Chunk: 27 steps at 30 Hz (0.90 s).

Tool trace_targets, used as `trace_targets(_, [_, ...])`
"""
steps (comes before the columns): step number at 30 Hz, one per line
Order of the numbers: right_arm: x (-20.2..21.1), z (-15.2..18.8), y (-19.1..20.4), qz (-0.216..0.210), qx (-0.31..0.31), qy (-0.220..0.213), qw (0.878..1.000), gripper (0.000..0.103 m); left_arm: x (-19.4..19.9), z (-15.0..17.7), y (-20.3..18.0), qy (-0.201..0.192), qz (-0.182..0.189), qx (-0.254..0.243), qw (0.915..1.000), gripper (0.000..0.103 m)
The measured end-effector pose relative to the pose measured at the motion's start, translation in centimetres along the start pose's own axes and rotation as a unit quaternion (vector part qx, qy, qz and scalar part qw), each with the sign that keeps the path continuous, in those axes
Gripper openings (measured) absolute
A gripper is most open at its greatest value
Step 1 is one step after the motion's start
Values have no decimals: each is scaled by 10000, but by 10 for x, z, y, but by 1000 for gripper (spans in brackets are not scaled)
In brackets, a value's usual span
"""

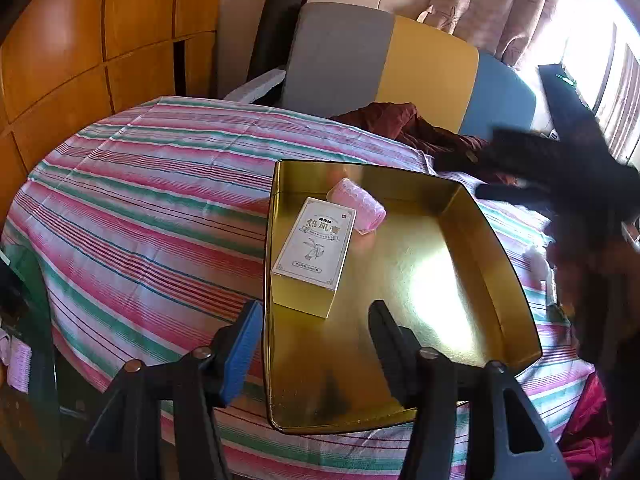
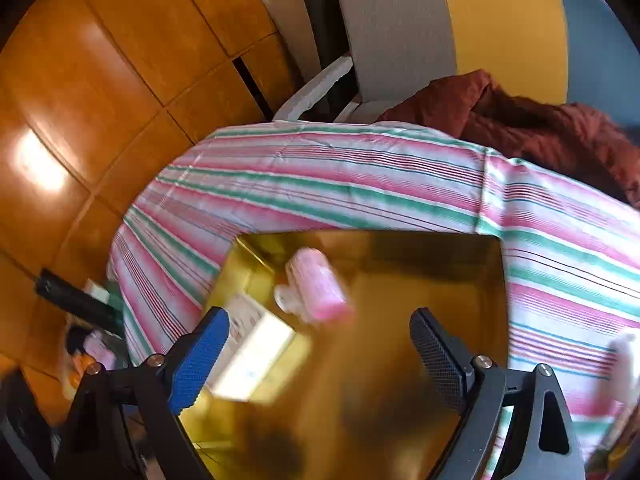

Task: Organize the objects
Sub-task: 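Carry the pink curler over the tray and open the right tool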

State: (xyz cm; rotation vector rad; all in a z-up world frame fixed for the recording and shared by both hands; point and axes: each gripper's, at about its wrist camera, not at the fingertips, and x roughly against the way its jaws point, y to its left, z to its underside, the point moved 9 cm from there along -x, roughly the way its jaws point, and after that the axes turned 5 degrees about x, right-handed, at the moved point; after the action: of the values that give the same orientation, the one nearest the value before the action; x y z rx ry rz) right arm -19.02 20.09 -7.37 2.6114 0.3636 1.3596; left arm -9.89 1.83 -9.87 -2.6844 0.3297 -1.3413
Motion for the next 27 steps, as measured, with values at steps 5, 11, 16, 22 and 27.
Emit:
trace_targets(5, [22, 35, -1, 447, 376, -73, 9983, 101, 9, -8, -8, -228, -124, -90, 9996, 75])
trace_targets(11, [49, 64, -2, 913, 501, -352, 9939, 103, 30, -15, -15, -620, -524, -238, 9964, 75])
trace_targets(16, [66, 83, -4, 1103, 307, -589, 9917, 103, 45, -14, -18, -852, -793, -226, 9929, 75])
trace_targets(22, [88, 95, -6, 1499, 270, -950, 9838, 103, 54, -9, -18, -978, -1060, -265, 9892, 75])
trace_targets(27, [99, 103, -6, 1649, 349, -1080, 9798, 103, 60, -6, -22, -1050, -1103, -339, 9878, 74])
